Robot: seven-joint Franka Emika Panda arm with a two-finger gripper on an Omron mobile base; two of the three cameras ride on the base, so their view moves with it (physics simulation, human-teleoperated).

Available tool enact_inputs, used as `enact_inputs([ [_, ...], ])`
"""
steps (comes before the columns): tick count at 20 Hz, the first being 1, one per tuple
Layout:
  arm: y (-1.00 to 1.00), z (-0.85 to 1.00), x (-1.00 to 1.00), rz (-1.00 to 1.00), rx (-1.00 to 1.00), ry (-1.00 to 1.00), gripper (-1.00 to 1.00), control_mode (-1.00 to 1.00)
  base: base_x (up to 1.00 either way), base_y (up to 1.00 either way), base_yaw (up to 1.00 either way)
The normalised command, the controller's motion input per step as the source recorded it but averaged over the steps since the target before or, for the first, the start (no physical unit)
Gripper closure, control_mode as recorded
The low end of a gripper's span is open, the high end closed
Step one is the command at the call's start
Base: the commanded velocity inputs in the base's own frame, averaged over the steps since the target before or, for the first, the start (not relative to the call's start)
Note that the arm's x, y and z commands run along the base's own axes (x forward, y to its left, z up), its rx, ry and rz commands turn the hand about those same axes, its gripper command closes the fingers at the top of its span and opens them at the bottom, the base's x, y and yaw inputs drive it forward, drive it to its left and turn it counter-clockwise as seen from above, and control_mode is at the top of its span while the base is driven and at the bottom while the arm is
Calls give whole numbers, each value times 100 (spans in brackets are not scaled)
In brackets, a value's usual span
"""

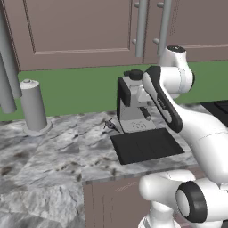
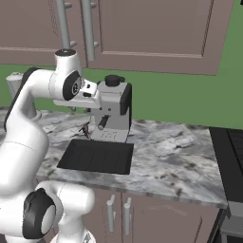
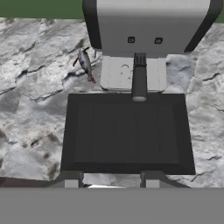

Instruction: Pick the pan from the cabinet and place it on the stove. Then turn on the stove burner for the pan.

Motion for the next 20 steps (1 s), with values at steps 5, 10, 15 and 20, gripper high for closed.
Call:
enact_inputs([
  [5, 0, 0, -7, 0, 0, 0, -100, -100, 0, 0, 0],
  [10, -2, 0, -13, 1, 0, -14, -100, -100, 0, 0, 0],
  [15, -9, 31, -37, 4, 0, -36, -100, -100, 0, 0, 0],
  [20, -8, 50, -17, 2, 0, -28, -100, -100, 0, 0, 0],
])
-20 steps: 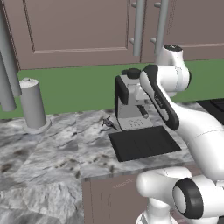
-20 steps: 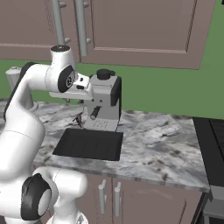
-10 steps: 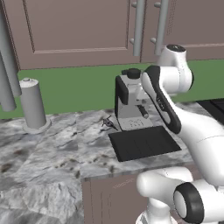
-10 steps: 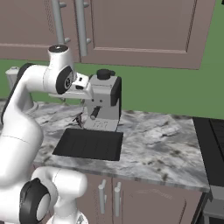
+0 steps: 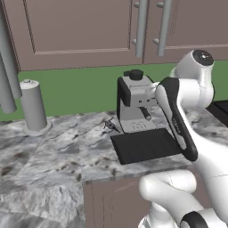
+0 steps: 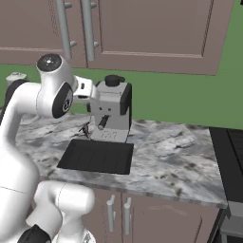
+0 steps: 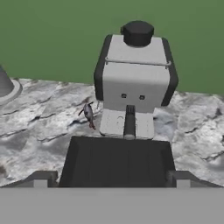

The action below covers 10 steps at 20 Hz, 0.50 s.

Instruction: Pick the pan from the cabinet and place it on the stove. Then turn on the stove burner for the pan.

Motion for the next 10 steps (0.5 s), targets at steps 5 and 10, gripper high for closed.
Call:
enact_inputs([
  [5, 5, 63, 0, 0, 0, -21, -100, -100, 0, 0, 0],
  [10, -2, 59, 0, 0, 0, -21, -100, -100, 0, 0, 0],
])
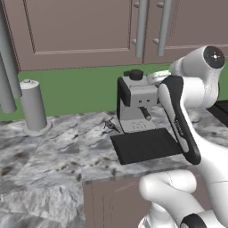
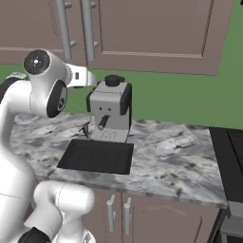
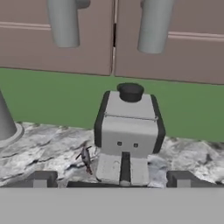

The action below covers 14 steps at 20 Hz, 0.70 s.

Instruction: Pick the pan from the cabinet and place it on the stove. Then turn on the stove burner for the pan.

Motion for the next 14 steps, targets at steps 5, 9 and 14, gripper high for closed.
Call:
enact_inputs([
  [5, 0, 36, -1, 0, 0, -25, -100, -100, 0, 0, 0],
  [9, 0, 30, -3, 0, 0, -32, -100, -100, 0, 0, 0],
  [14, -14, 35, -5, 0, 3, -28, -100, -100, 0, 0, 0],
])
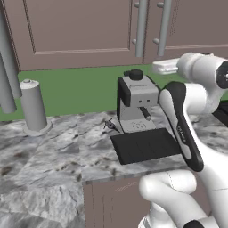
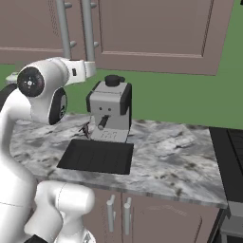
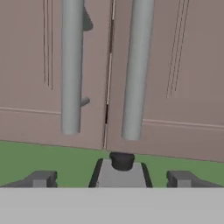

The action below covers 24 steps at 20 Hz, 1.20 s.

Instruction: Pick the pan from the cabinet and place it on the stove. Then turn on the stove burner for the pan.

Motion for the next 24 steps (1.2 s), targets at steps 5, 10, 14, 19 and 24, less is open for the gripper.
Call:
enact_inputs([
  [5, -17, 50, -4, 0, 7, -23, -100, -100, 0, 0, 0],
  [10, 0, 46, 0, -2, 5, -16, -100, -100, 0, 0, 0],
  [14, -1, 22, 15, 0, 6, -7, -100, -100, 0, 0, 0],
  [19, 0, 4, 34, 0, 4, -1, -100, -100, 0, 0, 0],
  [24, 0, 0, 44, 0, 1, -1, -100, -100, 0, 0, 0],
])
